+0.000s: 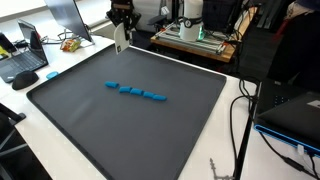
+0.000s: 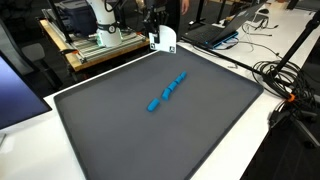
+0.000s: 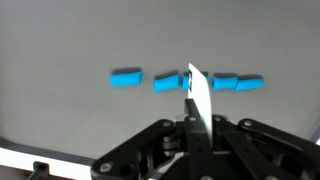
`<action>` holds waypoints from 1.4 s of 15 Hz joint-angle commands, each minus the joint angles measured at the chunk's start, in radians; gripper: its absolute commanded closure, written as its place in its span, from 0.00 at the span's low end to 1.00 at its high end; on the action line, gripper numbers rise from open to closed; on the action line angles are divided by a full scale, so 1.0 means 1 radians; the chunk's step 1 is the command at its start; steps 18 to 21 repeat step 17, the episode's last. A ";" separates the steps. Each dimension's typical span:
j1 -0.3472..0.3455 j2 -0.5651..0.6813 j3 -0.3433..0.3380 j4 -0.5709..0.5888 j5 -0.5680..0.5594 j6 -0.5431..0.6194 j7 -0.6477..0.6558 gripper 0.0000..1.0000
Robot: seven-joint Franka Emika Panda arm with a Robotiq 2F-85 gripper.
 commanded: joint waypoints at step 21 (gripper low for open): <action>0.053 -0.157 -0.006 0.061 -0.016 -0.297 0.069 0.99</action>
